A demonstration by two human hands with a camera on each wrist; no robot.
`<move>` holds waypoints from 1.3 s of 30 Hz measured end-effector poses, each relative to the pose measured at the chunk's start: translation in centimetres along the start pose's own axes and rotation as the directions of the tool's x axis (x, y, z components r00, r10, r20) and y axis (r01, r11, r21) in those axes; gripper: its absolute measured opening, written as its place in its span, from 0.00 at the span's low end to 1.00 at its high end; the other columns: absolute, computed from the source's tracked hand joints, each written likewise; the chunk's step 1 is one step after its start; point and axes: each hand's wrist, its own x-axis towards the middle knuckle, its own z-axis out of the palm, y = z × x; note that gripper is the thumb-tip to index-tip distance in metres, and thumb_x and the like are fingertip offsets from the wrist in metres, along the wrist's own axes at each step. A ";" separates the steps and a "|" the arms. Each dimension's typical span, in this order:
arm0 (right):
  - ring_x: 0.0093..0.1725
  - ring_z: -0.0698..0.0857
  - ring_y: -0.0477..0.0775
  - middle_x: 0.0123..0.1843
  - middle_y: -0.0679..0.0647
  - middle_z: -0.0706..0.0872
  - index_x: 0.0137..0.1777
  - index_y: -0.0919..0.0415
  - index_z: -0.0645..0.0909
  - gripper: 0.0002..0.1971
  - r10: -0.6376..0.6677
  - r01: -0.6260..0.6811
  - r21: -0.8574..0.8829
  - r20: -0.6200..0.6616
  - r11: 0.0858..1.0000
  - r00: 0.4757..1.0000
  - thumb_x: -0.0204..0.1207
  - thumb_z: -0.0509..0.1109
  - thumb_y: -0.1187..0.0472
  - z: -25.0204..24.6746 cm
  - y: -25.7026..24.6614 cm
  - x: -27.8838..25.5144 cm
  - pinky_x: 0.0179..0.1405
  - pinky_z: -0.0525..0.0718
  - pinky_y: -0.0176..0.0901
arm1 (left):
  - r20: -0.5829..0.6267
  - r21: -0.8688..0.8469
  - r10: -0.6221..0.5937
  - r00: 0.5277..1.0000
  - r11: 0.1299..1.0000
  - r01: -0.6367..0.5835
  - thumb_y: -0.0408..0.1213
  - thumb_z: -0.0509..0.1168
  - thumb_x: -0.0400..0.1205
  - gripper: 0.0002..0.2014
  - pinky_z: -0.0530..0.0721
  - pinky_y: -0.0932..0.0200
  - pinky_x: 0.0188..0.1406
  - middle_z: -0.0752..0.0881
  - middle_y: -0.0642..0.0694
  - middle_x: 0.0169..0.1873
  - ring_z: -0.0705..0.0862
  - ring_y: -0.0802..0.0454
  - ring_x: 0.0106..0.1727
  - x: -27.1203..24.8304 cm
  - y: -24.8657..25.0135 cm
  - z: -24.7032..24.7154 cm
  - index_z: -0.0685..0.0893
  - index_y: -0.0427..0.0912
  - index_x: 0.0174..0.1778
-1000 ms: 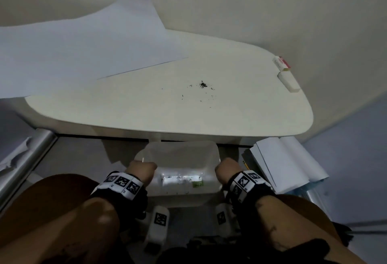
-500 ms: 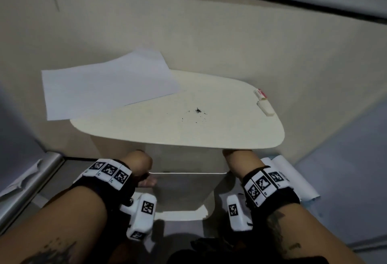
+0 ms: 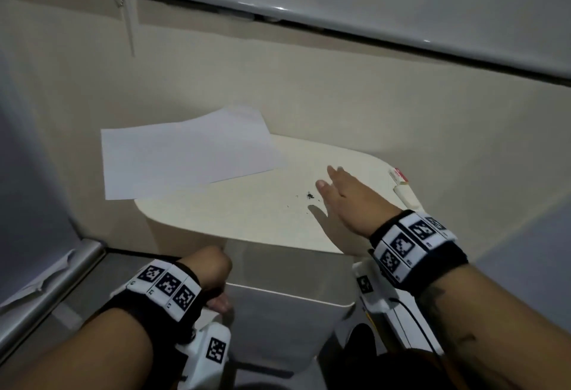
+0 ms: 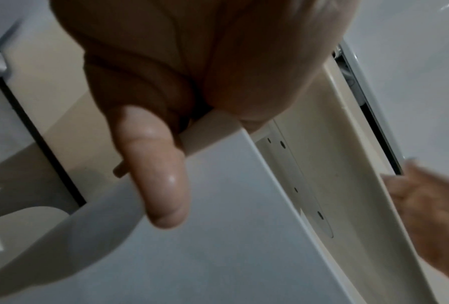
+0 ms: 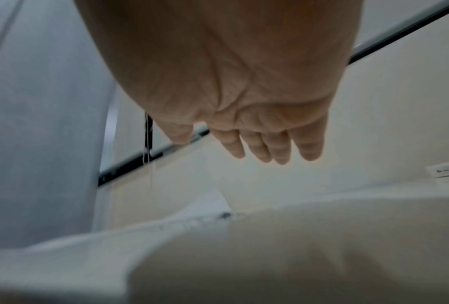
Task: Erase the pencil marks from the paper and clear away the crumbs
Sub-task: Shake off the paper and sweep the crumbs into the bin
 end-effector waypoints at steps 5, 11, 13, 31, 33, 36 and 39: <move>0.87 0.38 0.59 0.88 0.58 0.37 0.88 0.53 0.40 0.39 0.043 0.026 -0.316 0.210 0.949 0.977 0.83 0.40 0.32 3.1 0.3 2.6 0.84 0.42 0.63 | -0.026 -0.052 -0.012 1.000 0.999 0.011 0.32 0.52 0.89 0.15 0.91 0.50 0.34 0.85 0.39 0.20 0.90 0.41 0.28 -0.3 0.6 0.1 0.82 0.27 0.49; 0.85 0.54 0.36 0.87 0.43 0.58 0.87 0.49 0.51 0.31 -0.390 0.369 0.126 0.356 0.921 0.849 0.87 0.47 0.42 3.1 0.0 -0.3 0.84 0.47 0.37 | 0.007 -0.073 -0.037 0.999 0.997 0.037 0.22 0.49 0.81 0.08 0.79 0.45 0.40 0.85 0.25 0.37 0.86 0.35 0.36 -0.9 1.3 -0.3 0.72 0.33 0.48; 0.80 0.65 0.34 0.82 0.41 0.68 0.85 0.48 0.61 0.30 -0.371 0.286 0.349 0.208 0.892 0.905 0.85 0.52 0.40 2.6 0.6 -0.3 0.81 0.57 0.33 | 0.029 -0.055 -0.038 0.999 0.998 0.039 0.22 0.48 0.78 0.11 0.73 0.46 0.36 0.85 0.21 0.40 0.83 0.36 0.35 -1.0 1.2 -0.6 0.71 0.35 0.51; 0.73 0.72 0.28 0.77 0.40 0.73 0.80 0.54 0.69 0.22 -0.390 0.244 0.552 0.161 0.797 0.907 0.89 0.50 0.51 3.0 -1.4 -1.7 0.72 0.73 0.29 | 0.113 0.158 0.038 0.993 0.986 -0.056 0.25 0.48 0.79 0.16 0.84 0.49 0.35 0.86 0.19 0.33 0.85 0.38 0.22 -1.6 0.3 -2.6 0.70 0.28 0.61; 0.81 0.57 0.30 0.83 0.39 0.60 0.85 0.55 0.60 0.28 -0.354 0.296 0.284 0.181 0.912 0.917 0.88 0.46 0.44 2.9 -1.3 0.1 0.84 0.56 0.37 | 0.105 0.175 0.047 0.993 0.982 -0.065 0.24 0.49 0.81 0.12 0.84 0.50 0.33 0.86 0.20 0.34 0.84 0.38 0.21 -2.0 0.4 -2.7 0.70 0.25 0.58; 0.86 0.40 0.43 0.89 0.48 0.44 0.88 0.56 0.46 0.34 -0.356 0.432 -0.147 0.371 0.890 0.858 0.86 0.37 0.39 4.0 -1.0 0.9 0.86 0.40 0.54 | 0.095 0.179 0.036 0.995 0.982 -0.053 0.24 0.48 0.81 0.12 0.87 0.43 0.38 0.86 0.19 0.33 0.86 0.37 0.22 -2.3 0.5 -2.9 0.67 0.24 0.59; 0.87 0.40 0.45 0.89 0.50 0.45 0.88 0.58 0.48 0.41 -0.535 0.640 -0.168 0.415 0.750 0.736 0.80 0.32 0.34 5.1 -1.3 -2.0 0.83 0.33 0.44 | 0.099 0.204 0.030 0.995 0.978 -0.050 0.24 0.48 0.82 0.14 0.87 0.45 0.37 0.87 0.21 0.34 0.86 0.38 0.23 -2.2 0.5 -3.1 0.70 0.22 0.59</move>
